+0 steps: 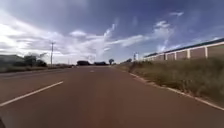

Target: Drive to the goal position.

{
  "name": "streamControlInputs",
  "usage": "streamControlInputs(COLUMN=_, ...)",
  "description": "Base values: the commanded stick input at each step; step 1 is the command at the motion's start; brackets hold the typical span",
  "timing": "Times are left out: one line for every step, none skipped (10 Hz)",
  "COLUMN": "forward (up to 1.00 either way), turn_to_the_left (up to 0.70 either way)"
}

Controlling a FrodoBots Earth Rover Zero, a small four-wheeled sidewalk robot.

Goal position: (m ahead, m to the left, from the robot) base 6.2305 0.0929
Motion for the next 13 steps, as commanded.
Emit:
streamControlInputs(forward=1.00, turn_to_the_left=0.00)
streamControlInputs(forward=1.00, turn_to_the_left=0.00)
streamControlInputs(forward=1.00, turn_to_the_left=0.00)
streamControlInputs(forward=1.00, turn_to_the_left=0.00)
streamControlInputs(forward=1.00, turn_to_the_left=0.00)
streamControlInputs(forward=1.00, turn_to_the_left=0.00)
streamControlInputs(forward=1.00, turn_to_the_left=-0.17)
streamControlInputs(forward=1.00, turn_to_the_left=-0.25)
streamControlInputs(forward=1.00, turn_to_the_left=-0.32)
streamControlInputs(forward=1.00, turn_to_the_left=-0.40)
streamControlInputs(forward=1.00, turn_to_the_left=-0.04)
streamControlInputs(forward=1.00, turn_to_the_left=-0.09)
streamControlInputs(forward=1.00, turn_to_the_left=-0.14)
